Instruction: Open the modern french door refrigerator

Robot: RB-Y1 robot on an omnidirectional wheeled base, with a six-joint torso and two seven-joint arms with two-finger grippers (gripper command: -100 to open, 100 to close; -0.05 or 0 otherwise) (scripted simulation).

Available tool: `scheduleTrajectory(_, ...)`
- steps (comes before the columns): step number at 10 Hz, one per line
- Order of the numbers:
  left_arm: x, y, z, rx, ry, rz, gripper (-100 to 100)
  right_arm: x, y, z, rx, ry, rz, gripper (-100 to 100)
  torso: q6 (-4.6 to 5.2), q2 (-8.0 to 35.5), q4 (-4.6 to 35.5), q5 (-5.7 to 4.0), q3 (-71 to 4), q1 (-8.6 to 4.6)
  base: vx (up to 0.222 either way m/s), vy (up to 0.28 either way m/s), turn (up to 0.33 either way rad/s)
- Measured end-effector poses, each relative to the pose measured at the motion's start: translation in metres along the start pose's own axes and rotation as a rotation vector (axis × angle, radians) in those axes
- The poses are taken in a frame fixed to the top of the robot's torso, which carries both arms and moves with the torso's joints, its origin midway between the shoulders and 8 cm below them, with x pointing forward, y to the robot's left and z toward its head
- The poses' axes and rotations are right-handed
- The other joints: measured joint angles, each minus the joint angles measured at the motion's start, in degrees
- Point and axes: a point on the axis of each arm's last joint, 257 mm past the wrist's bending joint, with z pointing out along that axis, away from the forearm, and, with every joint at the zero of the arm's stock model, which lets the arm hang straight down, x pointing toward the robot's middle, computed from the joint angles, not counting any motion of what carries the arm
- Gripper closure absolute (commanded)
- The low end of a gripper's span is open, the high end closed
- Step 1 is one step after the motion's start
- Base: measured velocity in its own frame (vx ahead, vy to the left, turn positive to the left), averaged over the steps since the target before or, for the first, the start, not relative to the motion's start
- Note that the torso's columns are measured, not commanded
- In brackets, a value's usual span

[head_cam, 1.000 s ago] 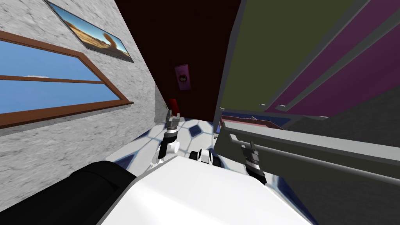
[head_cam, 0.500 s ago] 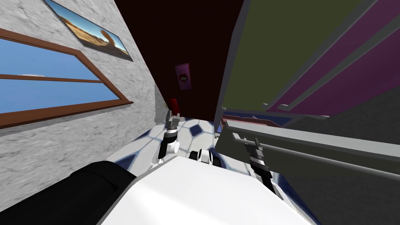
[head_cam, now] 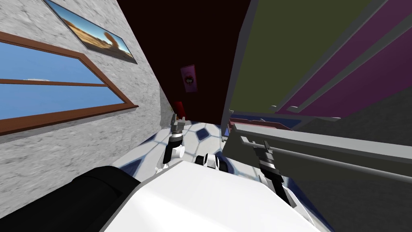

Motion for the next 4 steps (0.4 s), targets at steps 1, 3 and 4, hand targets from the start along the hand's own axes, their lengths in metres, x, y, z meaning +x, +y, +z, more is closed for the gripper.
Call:
scheduleTrajectory(1,0.0000,0.0000,0.0000,0.000,0.000,0.000,0,0.0003,0.0016,-0.0012,-0.005,0.002,0.001,0,-0.01,-0.11,-0.07,-0.05,-0.06,-0.03,0.000,0.000,0.000)
scheduleTrajectory(3,0.0000,0.0000,0.0000,0.000,0.000,0.000,0,0.0008,0.0037,-0.0029,-0.011,0.005,0.002,0,-0.02,-0.20,-0.16,-0.14,-0.10,-0.09,0.000,0.000,0.000)
scheduleTrajectory(4,0.0000,0.0000,0.0000,0.000,0.000,0.000,0,0.0010,0.0043,-0.0034,-0.013,0.005,0.002,0,-0.02,-0.22,-0.18,-0.18,-0.10,-0.12,0.000,0.000,0.000)
